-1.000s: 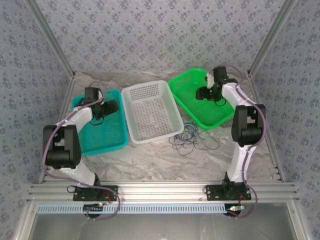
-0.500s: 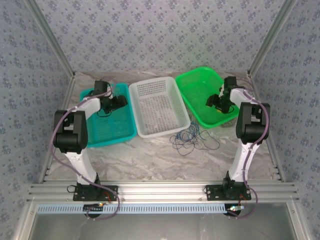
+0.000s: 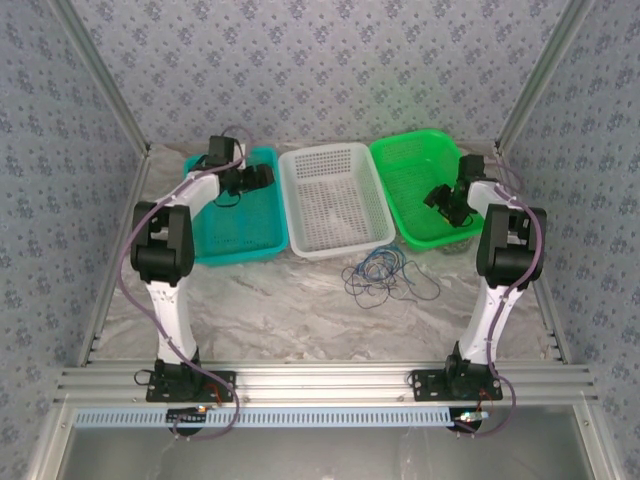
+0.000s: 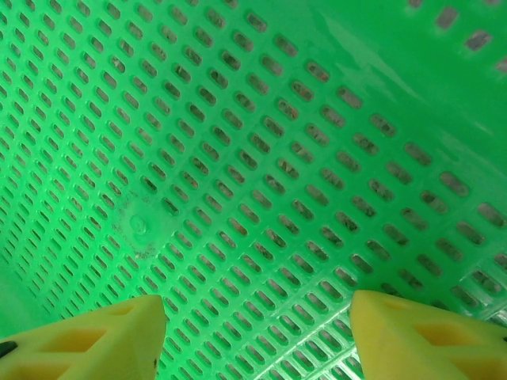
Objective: Untangle the cables
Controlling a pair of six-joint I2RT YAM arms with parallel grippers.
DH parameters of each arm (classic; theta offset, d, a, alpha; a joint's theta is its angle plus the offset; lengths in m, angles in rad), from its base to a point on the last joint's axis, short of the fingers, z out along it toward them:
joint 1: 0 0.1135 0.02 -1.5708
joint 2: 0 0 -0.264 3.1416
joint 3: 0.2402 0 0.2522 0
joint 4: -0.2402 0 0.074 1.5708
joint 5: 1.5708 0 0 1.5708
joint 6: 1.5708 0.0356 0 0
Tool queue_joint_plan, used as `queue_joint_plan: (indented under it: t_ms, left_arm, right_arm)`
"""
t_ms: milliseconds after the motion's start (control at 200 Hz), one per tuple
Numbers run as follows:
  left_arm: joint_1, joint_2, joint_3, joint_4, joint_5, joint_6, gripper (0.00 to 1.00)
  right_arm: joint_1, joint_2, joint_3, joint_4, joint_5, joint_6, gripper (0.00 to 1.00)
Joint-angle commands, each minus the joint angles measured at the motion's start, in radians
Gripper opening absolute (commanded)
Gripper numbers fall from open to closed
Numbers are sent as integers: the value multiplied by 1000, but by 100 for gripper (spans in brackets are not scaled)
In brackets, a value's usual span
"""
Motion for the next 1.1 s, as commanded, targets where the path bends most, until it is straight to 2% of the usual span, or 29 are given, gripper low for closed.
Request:
queue_joint_plan:
  t_ms: [0,80,170,315,470,580,665,725,859,1094]
  left_arm:
    - [-5,-39,12,-25,-21,27,86]
    - [-5,-91,-27,-23,-42,35,89]
    - [-16,-179,-91,-17,-77,33,99]
    - [-75,-358,-232,36,-104,52,99]
    - [-181,-503,-361,38,-104,108,99]
    - [-261,-592,-462,65,-110,137,99]
    - [-300,-646,-534,104,-111,149,99]
    - [-308,-677,-577,144,-95,136,99]
    - [-311,-708,-619,213,-35,89,99]
    - [-345,-720,-587,200,-8,87,99]
  right_arm:
    - [20,-48,-41,8,10,50,66]
    - [24,-106,-89,46,-21,53,68]
    - [42,-195,-137,57,-24,-7,71]
    - [103,-370,-203,9,39,-179,78]
    - [165,-550,-304,-78,108,-272,80]
    - [199,-668,-380,-150,107,-268,73]
    - [244,-775,-465,-172,89,-216,60]
    - [298,-857,-530,-172,92,-186,54]
    - [444,-992,-640,-240,215,-85,52]
    - [523,-978,-771,-220,234,-25,51]
